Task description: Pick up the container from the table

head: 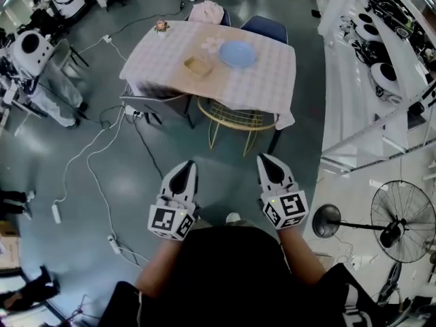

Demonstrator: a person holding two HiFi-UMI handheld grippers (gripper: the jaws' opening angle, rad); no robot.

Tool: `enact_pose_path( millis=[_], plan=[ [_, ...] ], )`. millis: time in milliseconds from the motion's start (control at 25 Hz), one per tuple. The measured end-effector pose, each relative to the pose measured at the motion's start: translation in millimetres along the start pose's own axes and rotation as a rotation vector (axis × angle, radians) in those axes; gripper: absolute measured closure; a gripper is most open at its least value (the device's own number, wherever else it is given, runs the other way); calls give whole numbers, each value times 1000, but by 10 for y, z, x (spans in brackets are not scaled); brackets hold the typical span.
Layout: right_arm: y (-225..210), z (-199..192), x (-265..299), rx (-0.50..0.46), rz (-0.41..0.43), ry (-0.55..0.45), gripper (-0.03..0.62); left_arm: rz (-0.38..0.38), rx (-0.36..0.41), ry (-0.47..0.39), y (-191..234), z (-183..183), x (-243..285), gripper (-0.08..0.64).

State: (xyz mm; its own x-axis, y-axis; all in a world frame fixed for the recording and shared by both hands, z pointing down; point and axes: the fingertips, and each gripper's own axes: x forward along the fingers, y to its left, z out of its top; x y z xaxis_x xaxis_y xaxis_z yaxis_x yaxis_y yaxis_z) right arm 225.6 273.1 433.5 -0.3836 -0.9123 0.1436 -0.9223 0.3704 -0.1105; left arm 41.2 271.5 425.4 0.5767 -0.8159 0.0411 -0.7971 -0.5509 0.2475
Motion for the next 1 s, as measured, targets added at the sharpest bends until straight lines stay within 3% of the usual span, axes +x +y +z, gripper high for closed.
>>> enact_pose_path(
  millis=[200,240,280,320,440,760,1000],
  plan=[
    [-31,42,-56,19,-4,-28,592,-19,1,-6,-86,-14,-51,554],
    [-47,46,-73,21,-12,-36,565,-19,0,-1,-84,-36,-65,550],
    [-61,43,-97,24,-20,-40,507,-17,-2,8,-84,-64,-83,522],
    [-72,36,-125,27,-23,-40,460,-14,-5,18,-88,-91,-103,450],
    [-88,7,-201,30,-8,-22,422,15,-17,27,-105,-125,-179,379],
    [-66,-239,-199,64,54,25,420,131,-34,28,134,-226,-442,374],
    [-36,-439,91,89,81,90,420,128,-59,63,278,-368,-340,376]
  ],
)
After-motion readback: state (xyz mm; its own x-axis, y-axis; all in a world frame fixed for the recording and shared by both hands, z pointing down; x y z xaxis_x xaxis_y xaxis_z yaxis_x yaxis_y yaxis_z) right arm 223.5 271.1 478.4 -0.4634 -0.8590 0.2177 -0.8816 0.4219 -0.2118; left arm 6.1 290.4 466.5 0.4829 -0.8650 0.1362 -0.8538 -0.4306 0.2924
